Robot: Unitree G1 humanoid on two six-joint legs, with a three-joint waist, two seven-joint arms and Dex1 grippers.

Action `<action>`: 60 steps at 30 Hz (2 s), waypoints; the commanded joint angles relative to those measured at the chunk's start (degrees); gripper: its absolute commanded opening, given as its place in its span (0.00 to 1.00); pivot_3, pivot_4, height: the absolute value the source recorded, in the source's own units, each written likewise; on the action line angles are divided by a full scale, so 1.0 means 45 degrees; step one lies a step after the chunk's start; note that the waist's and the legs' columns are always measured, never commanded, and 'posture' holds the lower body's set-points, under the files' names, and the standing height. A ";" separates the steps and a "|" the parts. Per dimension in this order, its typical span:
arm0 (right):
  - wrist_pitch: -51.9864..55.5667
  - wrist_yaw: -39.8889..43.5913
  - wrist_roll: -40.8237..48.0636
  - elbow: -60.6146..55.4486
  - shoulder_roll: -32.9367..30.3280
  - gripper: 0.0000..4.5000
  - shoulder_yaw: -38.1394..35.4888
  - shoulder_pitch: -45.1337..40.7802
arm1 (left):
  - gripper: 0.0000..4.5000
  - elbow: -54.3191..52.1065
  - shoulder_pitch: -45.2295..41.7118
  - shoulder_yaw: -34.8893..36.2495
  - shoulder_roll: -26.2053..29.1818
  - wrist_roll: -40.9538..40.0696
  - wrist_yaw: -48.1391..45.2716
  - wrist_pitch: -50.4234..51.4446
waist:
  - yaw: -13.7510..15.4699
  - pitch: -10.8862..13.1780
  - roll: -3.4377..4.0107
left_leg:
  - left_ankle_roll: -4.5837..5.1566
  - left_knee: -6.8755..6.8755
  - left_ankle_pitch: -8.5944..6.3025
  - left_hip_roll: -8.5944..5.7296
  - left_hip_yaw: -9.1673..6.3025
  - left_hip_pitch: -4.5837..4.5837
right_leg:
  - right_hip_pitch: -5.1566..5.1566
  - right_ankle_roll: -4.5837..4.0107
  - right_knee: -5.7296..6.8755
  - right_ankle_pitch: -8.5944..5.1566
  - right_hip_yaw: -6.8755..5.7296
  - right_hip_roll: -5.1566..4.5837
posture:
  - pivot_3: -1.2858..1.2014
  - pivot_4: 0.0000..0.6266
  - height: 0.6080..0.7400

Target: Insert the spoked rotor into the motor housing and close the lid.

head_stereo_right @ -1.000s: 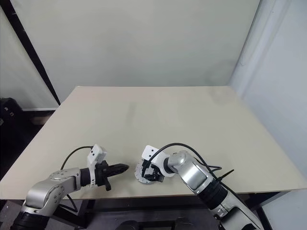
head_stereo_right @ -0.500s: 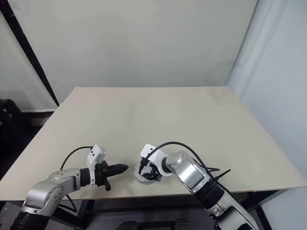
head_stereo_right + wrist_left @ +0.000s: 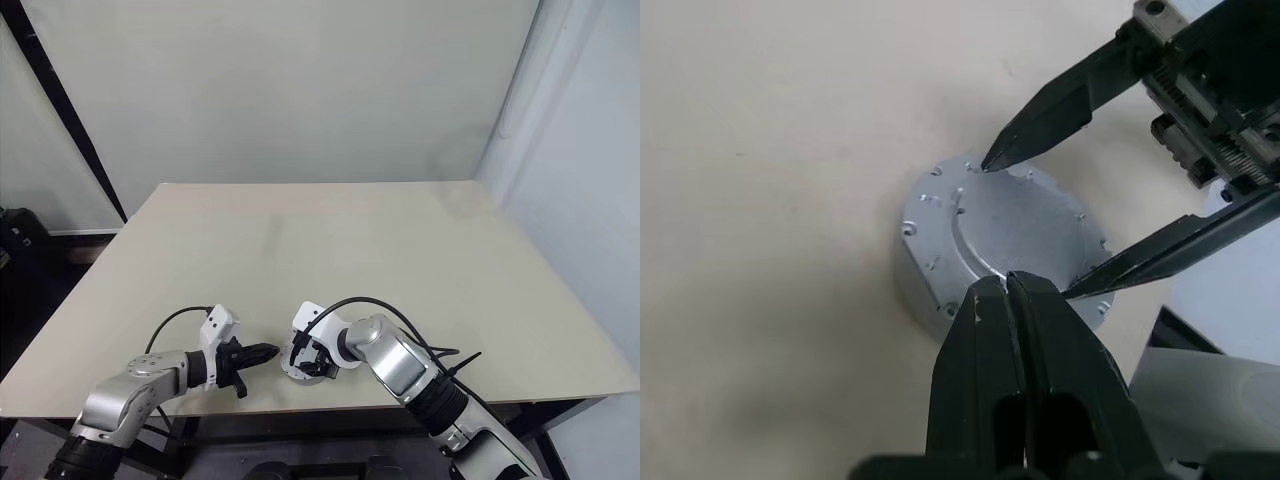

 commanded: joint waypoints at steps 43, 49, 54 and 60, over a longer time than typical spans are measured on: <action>0.0515 -0.0792 -0.0376 0.0547 -0.0098 0.72 0.0364 0.0354 | 0.00 0.1349 -0.0838 -0.1336 -0.0427 0.2079 -0.0684 -0.1001 | -0.0002 -0.0093 0.0105 | -0.0007 0.0000 -0.0005 -0.0006 -0.0012 0.0013 | 0.0003 0.0003 -0.0005 -0.0002 -0.0002 -0.0007 | 0.52 0.00 1.00; 0.0473 -0.0762 -0.0403 0.0513 -0.0145 0.72 0.0465 0.0312 | 0.00 0.1560 -0.0971 -0.1576 -0.0392 0.2370 -0.0477 -0.0855 | 0.0001 -0.0095 0.0107 | -0.0032 0.0000 -0.0019 -0.0005 -0.0012 0.0016 | 0.0005 0.0002 -0.0007 -0.0002 -0.0002 -0.0008 | 0.52 0.00 1.00; 0.0180 -0.0704 -0.0394 0.0381 -0.0249 0.93 0.0395 0.0255 | 0.00 0.1596 -0.0916 -0.1651 -0.0372 0.2484 -0.0476 -0.0789 | 0.0001 -0.0103 0.0119 | -0.0034 0.0001 -0.0020 -0.0006 -0.0010 0.0016 | 0.0006 0.0002 -0.0008 -0.0002 -0.0001 -0.0010 | 0.52 0.00 1.00; 0.0312 -0.0869 0.0274 -0.0096 0.0116 0.99 -0.0881 0.0260 | 0.00 0.1598 -0.0892 -0.1726 -0.0375 0.2525 -0.0429 -0.0714 | 0.0006 -0.0102 0.0120 | -0.0034 -0.0007 -0.0021 -0.0011 -0.0014 0.0007 | -0.0003 0.0003 -0.0012 -0.0002 -0.0003 -0.0011 | 0.52 0.00 1.00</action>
